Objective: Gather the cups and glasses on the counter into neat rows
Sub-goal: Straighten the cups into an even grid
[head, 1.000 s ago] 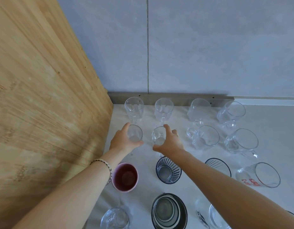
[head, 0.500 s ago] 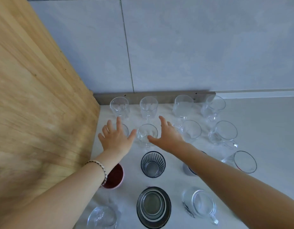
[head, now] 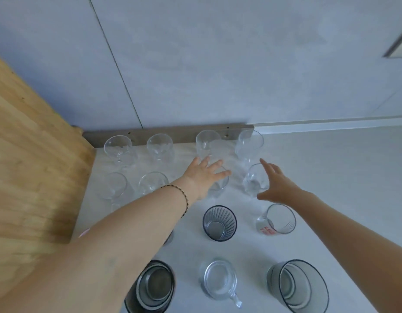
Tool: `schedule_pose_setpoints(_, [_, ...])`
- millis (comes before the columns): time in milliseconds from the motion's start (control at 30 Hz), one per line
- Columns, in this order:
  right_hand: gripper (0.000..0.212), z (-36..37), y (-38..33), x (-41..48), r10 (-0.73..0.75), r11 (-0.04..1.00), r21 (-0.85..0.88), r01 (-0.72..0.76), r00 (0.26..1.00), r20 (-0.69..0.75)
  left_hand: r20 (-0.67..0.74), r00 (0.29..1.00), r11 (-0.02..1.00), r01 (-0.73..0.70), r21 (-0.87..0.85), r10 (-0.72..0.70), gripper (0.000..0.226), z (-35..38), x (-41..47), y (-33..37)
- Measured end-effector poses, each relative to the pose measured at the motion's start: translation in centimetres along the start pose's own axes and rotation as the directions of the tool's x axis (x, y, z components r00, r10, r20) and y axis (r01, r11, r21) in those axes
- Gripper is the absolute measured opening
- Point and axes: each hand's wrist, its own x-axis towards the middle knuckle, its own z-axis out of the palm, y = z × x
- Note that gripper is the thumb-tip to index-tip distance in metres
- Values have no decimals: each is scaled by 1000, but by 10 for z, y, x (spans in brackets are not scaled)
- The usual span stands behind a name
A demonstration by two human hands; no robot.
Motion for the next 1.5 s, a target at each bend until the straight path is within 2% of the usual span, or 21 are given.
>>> schedule_pose_setpoints(100, [93,2,3,2,-12,999,44,15,998,-67,55,998,1000,3,6,-3,89,-6,5,8])
schedule_pose_setpoints(200, [88,6,6,3,-12,1000,22,14,997,-72,126,985,986,127,-106,-114,83,-10,1,14])
schedule_pose_setpoints(300, [94,6,9,4,-1,1000,25,3,998,-66,247,931,870,345,-352,-269,91,-3,-3,12])
schedule_pose_setpoints(433, [109,7,9,5,-35,999,37,35,999,-6,239,874,752,486,-444,-423,97,3,-8,13])
schedule_pose_setpoints(567, [94,6,9,7,-55,998,16,55,997,-52,200,904,582,400,-708,-377,90,10,-11,16])
schedule_pose_setpoints(667, [90,8,6,10,-43,997,61,49,995,-92,160,895,510,376,-774,-416,80,15,-9,17])
schedule_pose_setpoints(800, [92,12,-1,18,-38,994,101,51,991,-127,156,857,406,383,-830,-491,79,16,-2,26])
schedule_pose_setpoints(1033, [92,13,4,19,-29,998,54,36,992,-122,134,862,397,357,-845,-489,80,18,0,27])
schedule_pose_setpoints(1333, [98,10,5,15,-20,1000,-5,20,998,-67,125,891,459,340,-821,-437,84,16,1,27])
schedule_pose_setpoints(1433, [100,11,2,4,-6,999,-42,3,997,-78,223,904,424,375,-824,-365,95,9,-3,22])
schedule_pose_setpoints(1500, [89,13,-3,-10,-45,997,-68,35,988,-148,263,880,360,412,-837,-396,96,1,-11,16])
